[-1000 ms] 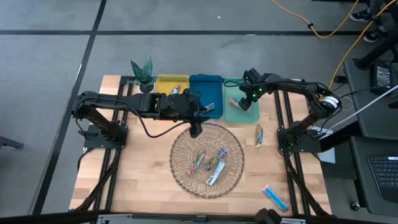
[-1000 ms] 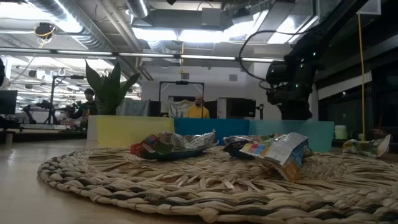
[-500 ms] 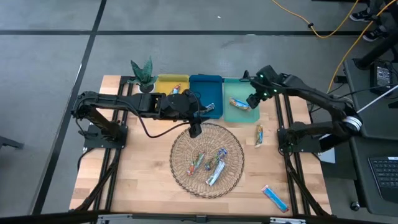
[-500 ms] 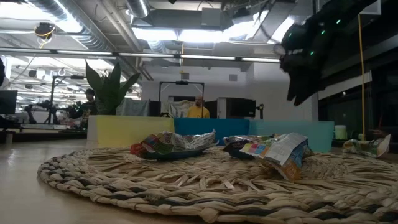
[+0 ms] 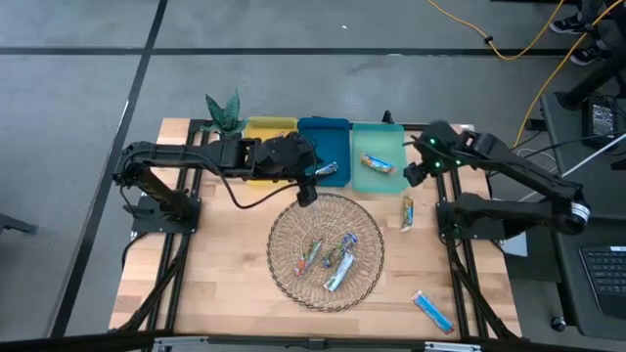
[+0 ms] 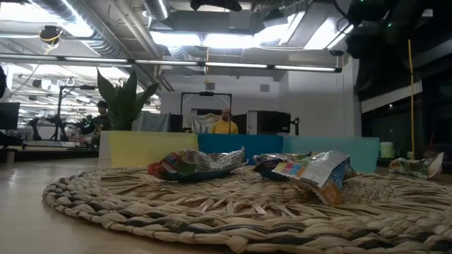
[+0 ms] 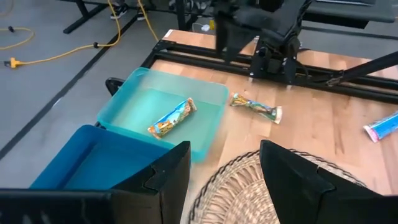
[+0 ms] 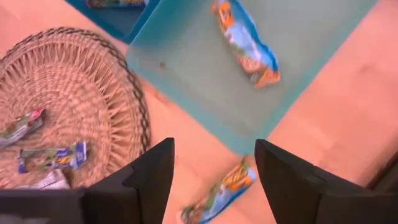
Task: Pick and place Granola Bars by type
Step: Put the orange granola bar into the green bin
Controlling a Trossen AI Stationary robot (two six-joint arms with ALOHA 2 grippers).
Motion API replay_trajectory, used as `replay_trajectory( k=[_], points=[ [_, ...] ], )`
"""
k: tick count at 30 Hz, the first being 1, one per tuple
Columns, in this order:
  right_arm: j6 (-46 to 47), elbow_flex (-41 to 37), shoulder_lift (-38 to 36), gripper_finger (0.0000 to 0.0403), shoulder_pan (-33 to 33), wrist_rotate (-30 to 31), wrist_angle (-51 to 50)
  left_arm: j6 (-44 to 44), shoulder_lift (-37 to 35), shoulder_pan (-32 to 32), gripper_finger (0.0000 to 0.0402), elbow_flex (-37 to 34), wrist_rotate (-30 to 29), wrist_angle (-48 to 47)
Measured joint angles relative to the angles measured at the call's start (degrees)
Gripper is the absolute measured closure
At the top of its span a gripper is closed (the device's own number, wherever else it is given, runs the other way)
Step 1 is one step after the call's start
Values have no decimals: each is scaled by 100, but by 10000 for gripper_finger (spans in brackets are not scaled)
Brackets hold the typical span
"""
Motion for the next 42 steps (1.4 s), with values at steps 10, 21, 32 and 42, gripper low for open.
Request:
replay_trajectory(
  k=[10,21,32,42],
  points=[
    [1607,0,-190,178,1099,583,-654,303,0,0,217,0,7,0],
    [3151,0,-188,178,2131,969,-1265,382,0,0,217,-2,243,-147],
    [4246,-936,-188,178,2863,1041,-587,344,0,0,217,0,420,-150],
    [4710,-2098,-126,178,2952,602,950,290,0,0,217,0,420,-160]
  ],
)
